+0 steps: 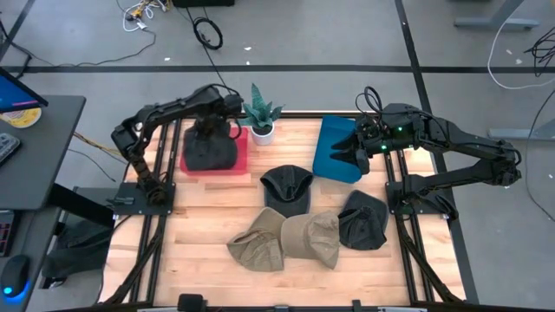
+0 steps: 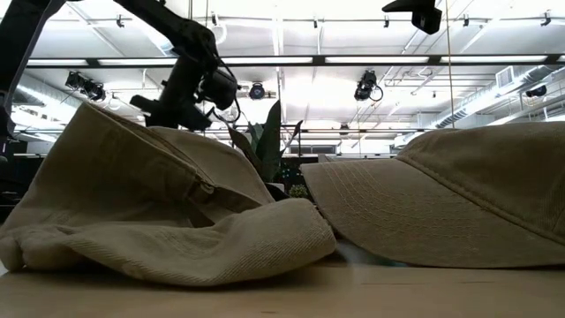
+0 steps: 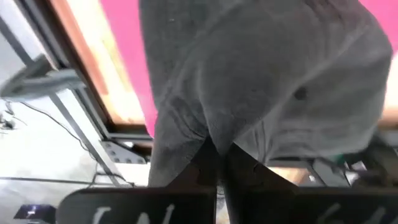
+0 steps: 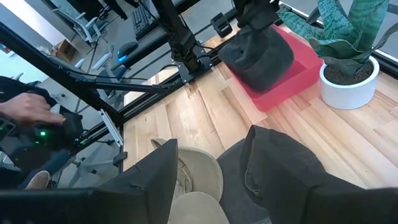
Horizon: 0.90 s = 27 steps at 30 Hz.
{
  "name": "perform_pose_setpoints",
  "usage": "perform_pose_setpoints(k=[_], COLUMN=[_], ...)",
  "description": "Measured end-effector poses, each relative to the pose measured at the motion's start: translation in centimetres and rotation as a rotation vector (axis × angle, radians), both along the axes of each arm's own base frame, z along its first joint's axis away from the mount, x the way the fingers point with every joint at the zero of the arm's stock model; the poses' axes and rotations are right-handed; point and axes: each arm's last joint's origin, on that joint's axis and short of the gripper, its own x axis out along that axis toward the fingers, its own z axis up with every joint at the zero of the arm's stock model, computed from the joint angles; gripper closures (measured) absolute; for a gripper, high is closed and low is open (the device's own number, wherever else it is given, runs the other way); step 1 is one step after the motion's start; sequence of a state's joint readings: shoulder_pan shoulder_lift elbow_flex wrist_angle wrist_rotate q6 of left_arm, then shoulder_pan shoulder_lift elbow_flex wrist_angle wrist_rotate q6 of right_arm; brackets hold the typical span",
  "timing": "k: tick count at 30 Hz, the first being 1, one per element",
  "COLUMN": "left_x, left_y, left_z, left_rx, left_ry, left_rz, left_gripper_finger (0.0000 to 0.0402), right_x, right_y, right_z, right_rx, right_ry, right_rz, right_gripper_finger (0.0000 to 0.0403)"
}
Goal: Pick & Place hat
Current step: Put the left black cap into the red bin
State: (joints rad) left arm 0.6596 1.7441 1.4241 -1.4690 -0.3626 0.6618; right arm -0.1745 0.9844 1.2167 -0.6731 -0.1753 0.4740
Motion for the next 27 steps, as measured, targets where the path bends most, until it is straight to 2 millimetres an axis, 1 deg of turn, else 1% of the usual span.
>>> perform_pose_setpoints(k=[5,9,11,14,23,27], left_x=[0.6,1.0,1.5,2.0,2.1,2.2], left_y=[-0.3,-0.7,-0.8,-0.7,-0.6,-0.7], left_z=[0.3,0.2,0.1,0.0,0.0,0.0], left_rx=[0.025,-0.018,-0.046,-0.032,-0.022,-0.061], left_ry=[-0.048,-0.099,-0.157,-0.212,-0.235,-0.281], left_rz=[-0.072,-0.082,-0.080,-0.072,-0.046,0.014], left_gripper_finger=[0.0397,0.0393,0.0392,0.0397,0.0394,0.0388], right_x=[0.0,0.0,0.0,0.0,0.0,0.0], right_y=[0.0,0.0,0.0,0.0,0.0,0.0], right_z=[0.0,0.0,0.0,0.0,0.0,0.0], right_rx=[0.000,0.000,0.000,0.000,-0.001,0.000], right_ry=[0.000,0.000,0.000,0.000,0.000,0.000], right_rz=[0.000,-0.001,0.000,0.000,-0.001,-0.001], right_gripper_finger=[0.0195,0.0195,0.0195,0.0195,0.0195,0.0195])
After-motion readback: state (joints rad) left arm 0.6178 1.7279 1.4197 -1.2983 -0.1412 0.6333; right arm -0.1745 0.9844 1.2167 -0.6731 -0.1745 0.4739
